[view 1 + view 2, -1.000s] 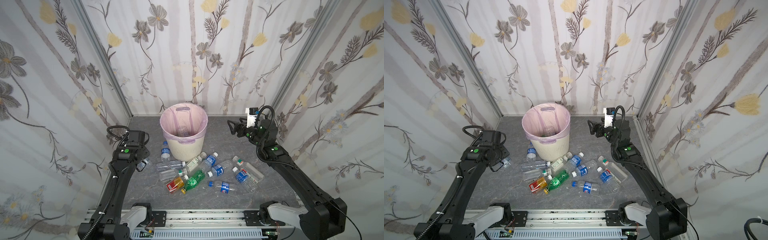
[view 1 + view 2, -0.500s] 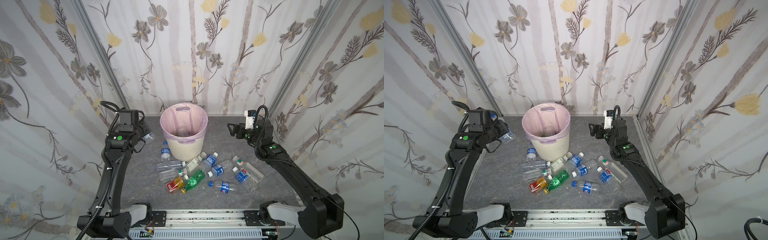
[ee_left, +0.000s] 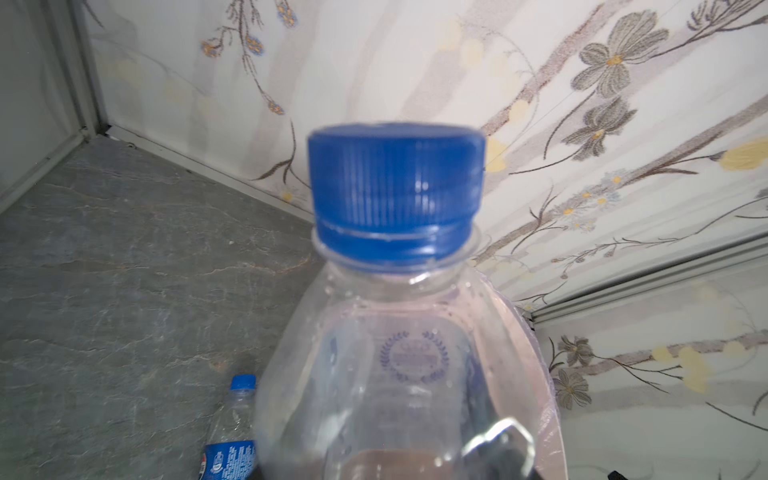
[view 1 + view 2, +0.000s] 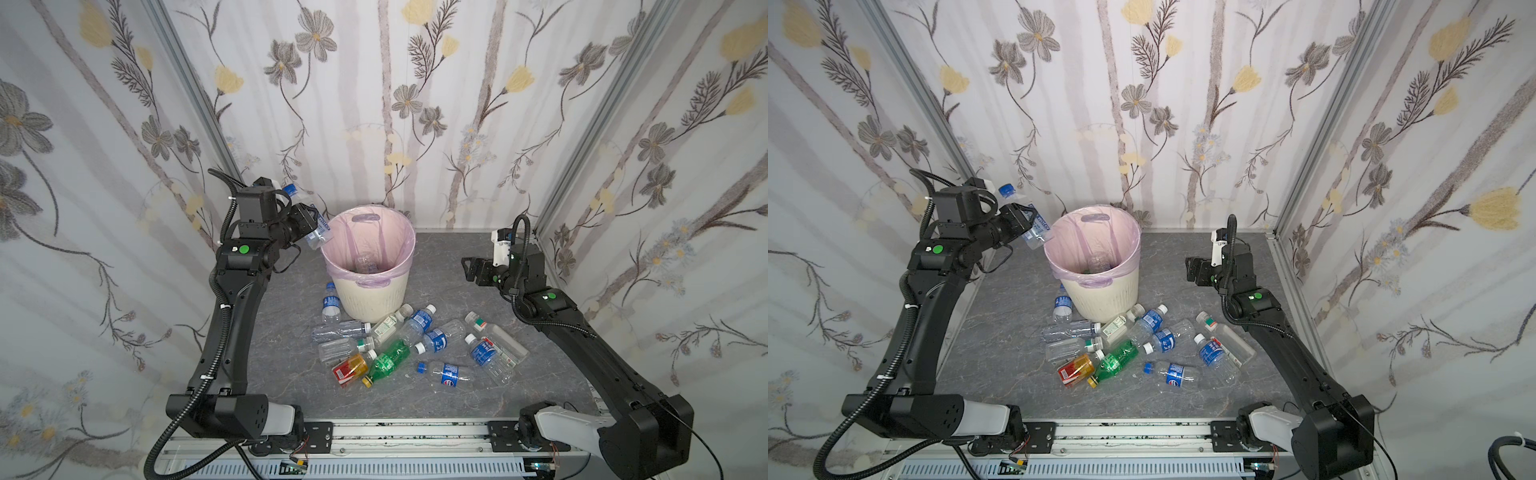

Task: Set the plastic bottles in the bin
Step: 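Lift the blue-capped bottle with the left gripper and carry it over the bin, then lower the blue-capped bottle into the bin and open the left gripper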

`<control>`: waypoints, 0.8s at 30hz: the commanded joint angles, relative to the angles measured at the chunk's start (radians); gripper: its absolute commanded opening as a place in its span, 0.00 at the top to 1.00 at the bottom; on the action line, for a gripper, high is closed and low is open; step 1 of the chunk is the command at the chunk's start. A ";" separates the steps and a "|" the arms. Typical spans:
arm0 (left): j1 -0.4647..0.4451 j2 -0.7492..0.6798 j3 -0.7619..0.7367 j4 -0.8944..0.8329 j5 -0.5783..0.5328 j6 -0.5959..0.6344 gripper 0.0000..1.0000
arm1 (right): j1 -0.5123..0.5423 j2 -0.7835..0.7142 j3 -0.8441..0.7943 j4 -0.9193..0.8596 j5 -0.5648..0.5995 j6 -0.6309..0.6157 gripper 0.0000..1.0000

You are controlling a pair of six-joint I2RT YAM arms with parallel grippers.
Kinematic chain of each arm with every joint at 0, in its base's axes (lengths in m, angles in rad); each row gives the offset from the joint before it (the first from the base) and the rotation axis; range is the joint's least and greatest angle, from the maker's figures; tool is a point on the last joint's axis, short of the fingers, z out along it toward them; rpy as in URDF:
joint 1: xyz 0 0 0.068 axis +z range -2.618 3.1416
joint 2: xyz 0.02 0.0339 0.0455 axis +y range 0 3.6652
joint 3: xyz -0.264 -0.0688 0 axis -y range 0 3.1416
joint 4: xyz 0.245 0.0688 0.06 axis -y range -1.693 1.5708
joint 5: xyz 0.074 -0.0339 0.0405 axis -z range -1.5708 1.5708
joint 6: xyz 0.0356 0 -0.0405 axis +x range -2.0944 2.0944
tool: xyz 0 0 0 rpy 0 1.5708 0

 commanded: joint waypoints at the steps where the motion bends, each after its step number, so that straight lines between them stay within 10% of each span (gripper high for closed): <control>1: -0.022 0.031 0.047 0.074 0.095 -0.011 0.60 | -0.005 0.015 0.014 -0.057 0.095 -0.024 0.11; 24: -0.162 0.104 -0.073 0.121 0.064 0.023 0.53 | -0.085 0.135 0.037 -0.212 0.179 0.006 0.11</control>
